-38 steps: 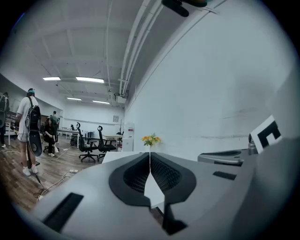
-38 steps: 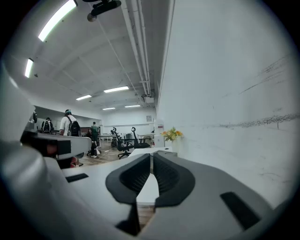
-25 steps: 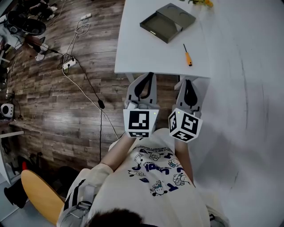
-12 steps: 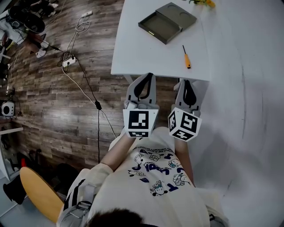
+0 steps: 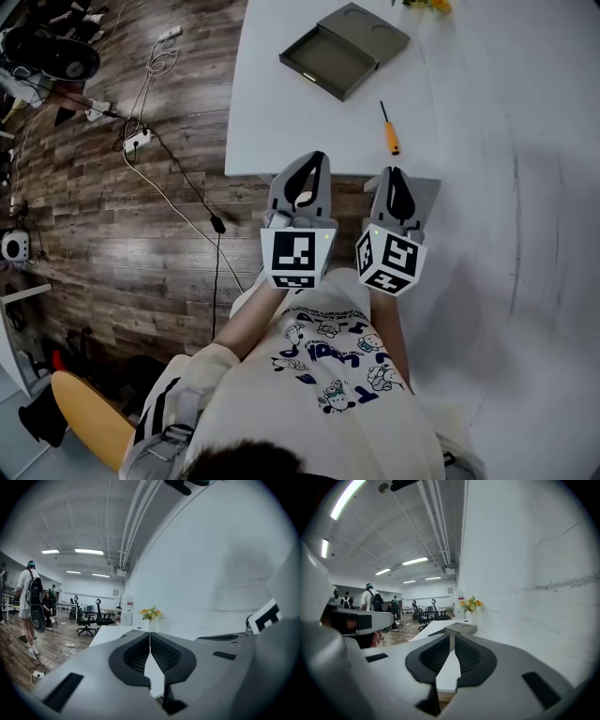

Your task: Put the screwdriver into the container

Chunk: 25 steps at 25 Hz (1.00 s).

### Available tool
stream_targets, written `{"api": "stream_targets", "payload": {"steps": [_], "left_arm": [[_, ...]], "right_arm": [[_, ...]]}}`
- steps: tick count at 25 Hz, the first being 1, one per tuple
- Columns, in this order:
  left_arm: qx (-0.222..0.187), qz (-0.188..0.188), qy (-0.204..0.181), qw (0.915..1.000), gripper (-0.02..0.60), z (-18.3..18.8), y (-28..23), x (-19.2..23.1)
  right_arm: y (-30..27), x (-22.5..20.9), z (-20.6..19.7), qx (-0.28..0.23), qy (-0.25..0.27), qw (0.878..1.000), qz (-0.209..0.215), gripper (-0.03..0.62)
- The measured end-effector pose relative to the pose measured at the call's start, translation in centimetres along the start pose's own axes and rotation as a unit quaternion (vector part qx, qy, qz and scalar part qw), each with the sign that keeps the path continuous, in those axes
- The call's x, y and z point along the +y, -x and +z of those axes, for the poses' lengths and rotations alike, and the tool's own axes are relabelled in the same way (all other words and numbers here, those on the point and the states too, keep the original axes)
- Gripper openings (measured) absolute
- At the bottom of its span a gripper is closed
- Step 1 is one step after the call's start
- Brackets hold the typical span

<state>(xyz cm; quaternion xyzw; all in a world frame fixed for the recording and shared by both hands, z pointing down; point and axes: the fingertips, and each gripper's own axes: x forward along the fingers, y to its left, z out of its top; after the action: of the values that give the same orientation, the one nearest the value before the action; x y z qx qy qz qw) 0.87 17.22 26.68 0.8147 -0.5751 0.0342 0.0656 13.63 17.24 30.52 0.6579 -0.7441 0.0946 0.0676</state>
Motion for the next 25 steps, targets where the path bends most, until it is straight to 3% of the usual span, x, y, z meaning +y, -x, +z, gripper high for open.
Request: {"api": "stream_targets", "payload": {"steps": [25], "left_arm": [[0.071,-0.052,0.014,0.9960,0.018,-2.3,-15.6,6.2]], "right_arm": [[-15.3,-1.4,-0.9,0.073,-0.015,0.996,-0.050,0.044]]}}
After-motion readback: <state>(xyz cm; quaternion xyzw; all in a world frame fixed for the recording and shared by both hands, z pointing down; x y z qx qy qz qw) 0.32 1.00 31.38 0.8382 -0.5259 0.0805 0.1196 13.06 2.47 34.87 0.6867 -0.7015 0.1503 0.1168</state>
